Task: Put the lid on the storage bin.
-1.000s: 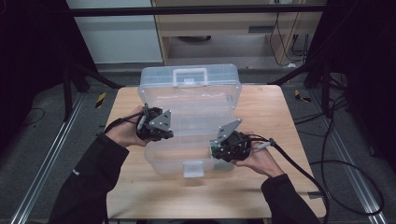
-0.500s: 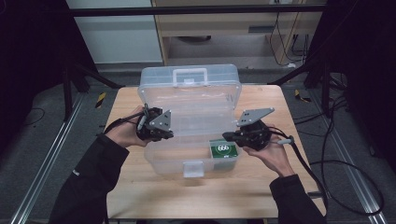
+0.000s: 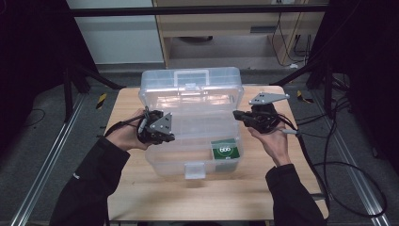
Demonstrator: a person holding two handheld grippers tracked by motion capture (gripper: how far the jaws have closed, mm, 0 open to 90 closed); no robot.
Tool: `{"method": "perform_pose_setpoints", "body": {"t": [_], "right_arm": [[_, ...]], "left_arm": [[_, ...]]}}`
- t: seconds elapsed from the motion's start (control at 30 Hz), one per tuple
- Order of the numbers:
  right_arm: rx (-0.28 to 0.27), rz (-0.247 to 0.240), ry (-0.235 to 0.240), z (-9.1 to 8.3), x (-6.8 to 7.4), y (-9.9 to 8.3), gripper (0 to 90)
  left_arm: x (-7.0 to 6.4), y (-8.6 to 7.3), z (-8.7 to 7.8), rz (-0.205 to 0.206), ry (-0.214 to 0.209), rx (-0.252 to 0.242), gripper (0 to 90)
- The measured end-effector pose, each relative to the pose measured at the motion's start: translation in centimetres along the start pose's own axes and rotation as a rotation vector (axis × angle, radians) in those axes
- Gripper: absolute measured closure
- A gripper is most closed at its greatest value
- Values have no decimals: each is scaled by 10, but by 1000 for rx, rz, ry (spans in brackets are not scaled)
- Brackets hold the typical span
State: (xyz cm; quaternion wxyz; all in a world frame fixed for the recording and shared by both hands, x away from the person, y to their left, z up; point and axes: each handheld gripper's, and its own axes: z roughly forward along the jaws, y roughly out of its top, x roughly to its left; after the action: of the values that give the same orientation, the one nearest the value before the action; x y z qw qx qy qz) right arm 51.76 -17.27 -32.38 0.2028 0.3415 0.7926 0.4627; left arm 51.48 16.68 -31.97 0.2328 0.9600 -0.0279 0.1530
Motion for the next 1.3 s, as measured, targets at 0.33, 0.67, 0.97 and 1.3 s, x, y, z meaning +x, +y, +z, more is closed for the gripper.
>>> {"method": "perform_pose_setpoints", "body": {"t": [0.33,0.67,0.97,1.3], "right_arm": [[-3,45,-50,3,-10,0,900],[-11,72,-49,3,-12,-4,900],[-10,63,-40,3,-12,-6,900],[-9,58,-33,3,-12,-8,900]], "left_arm": [[-7,-1,1,-23,-9,20,849],[-10,1,5,15,1,8,816],[-9,-2,-1,-56,22,-89,657],[-11,-9,1,-121,-17,-226,522]]}}
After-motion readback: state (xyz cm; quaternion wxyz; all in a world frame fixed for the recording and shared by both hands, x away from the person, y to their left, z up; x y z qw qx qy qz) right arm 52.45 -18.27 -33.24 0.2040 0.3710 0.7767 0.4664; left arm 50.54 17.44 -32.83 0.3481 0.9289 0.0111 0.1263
